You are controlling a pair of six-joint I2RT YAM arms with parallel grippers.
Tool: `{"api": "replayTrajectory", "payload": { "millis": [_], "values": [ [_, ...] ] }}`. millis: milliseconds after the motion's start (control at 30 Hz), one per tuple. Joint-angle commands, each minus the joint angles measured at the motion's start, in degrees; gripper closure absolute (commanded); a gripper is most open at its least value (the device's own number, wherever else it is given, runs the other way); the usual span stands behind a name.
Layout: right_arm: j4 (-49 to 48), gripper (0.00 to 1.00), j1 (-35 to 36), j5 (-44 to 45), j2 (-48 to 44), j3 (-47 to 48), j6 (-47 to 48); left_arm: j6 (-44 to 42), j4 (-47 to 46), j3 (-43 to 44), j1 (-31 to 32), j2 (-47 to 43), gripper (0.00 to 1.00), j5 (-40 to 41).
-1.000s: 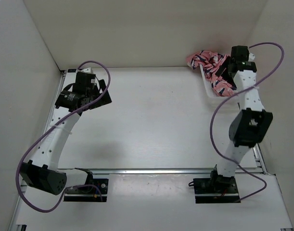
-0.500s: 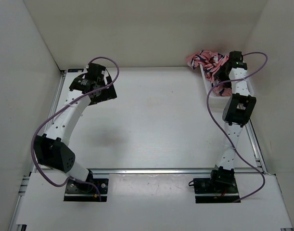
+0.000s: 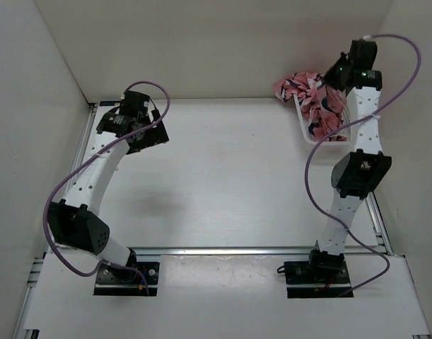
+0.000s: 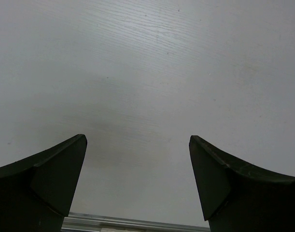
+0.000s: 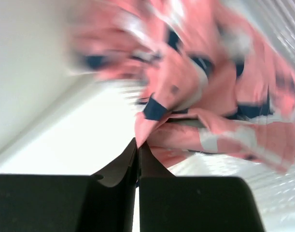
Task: Fold and stack the shorts
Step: Grab the shorts from the pile, then move the shorts to the center of the board
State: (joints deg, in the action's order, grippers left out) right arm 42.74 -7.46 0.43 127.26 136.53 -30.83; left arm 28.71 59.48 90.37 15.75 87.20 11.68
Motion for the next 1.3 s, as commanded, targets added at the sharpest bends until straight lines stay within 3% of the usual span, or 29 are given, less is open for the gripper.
{"api": "replayTrajectory", "payload": {
  "millis": [0,233,433,633,667,700,733,767,800,867,967,1000,1100,1167,1233,1267],
  "values": [
    [-5.12,1.00,5.08,-9.64,-15.01,5.15,3.23,1.61,1.51,1.39,-3.87,-4.66,0.01,-2.71],
    [-5.74,1.00,15.36,-19.22,-31.09,0.06,3.23,-0.40,3.53,3.76,-12.85,-10.11,0.01,-7.19],
    [-6.35,1.00,26.26,-19.85,-42.52,-9.07,5.69,-2.08,4.15,6.39,-17.07,-11.26,0.01,-8.34],
    [-6.96,1.00,28.21,-15.11,-48.07,-32.17,5.08,-1.55,4.15,5.79,-19.00,-11.26,0.01,-13.07],
    [-6.97,0.94,28.21,-13.97,-48.07,-35.25,5.08,-1.55,3.63,5.18,-19.00,-11.26,0.01,-13.78],
    [-6.97,0.54,27.08,-13.27,-44.94,-39.37,5.60,-1.55,2.40,3.43,-19.00,-11.26,0.01,-14.75],
    [-5.49,0.25,27.06,-13.26,-42.82,-40.28,6.74,-1.55,2.39,2.63,-19.00,-11.26,0.01,-16.67],
    [-2.52,0.18,26.54,-12.13,-40.10,-39.59,7.79,-1.55,2.39,2.01,-19.00,-11.26,0.01,-17.30],
    [5.17,0.15,26.54,-9.42,-34.33,-35.93,8.32,-2.68,2.39,1.22,-18.48,-10.56,0.01,-17.83],
    [8.75,0.14,27.15,-0.89,-31.56,-34.84,8.33,-3.39,3.27,0.26,-17.25,-10.56,0.01,-17.83],
    [6.22,0.16,28.55,4.92,-38.71,-42.72,6.58,-3.40,1.62,-5.27,-13.65,-11.87,0.12,-19.06],
    [5.17,0.18,28.56,4.93,-40.93,-45.71,5.79,-3.40,0.56,-7.12,-12.59,-13.62,0.20,-20.81],
    [4.37,0.21,30.40,4.32,-48.93,-57.57,1.05,-1.03,-3.22,-14.85,-6.45,-15.74,0.26,-21.87],
    [2.88,0.22,33.03,1.78,-54.38,-67.33,-1.68,1.08,-4.98,-18.64,-0.30,-14.96,0.19,-21.88],
    [2.09,0.17,35.14,-2.70,-57.20,-73.13,-5.63,2.57,-5.69,-19.18,3.66,-10.85,0.02,-20.83],
    [0.95,0.15,37.24,-4.36,-58.95,-77.77,-6.60,3.19,-5.69,-18.22,6.63,-8.99,0.00,-19.87]
  ]
}}
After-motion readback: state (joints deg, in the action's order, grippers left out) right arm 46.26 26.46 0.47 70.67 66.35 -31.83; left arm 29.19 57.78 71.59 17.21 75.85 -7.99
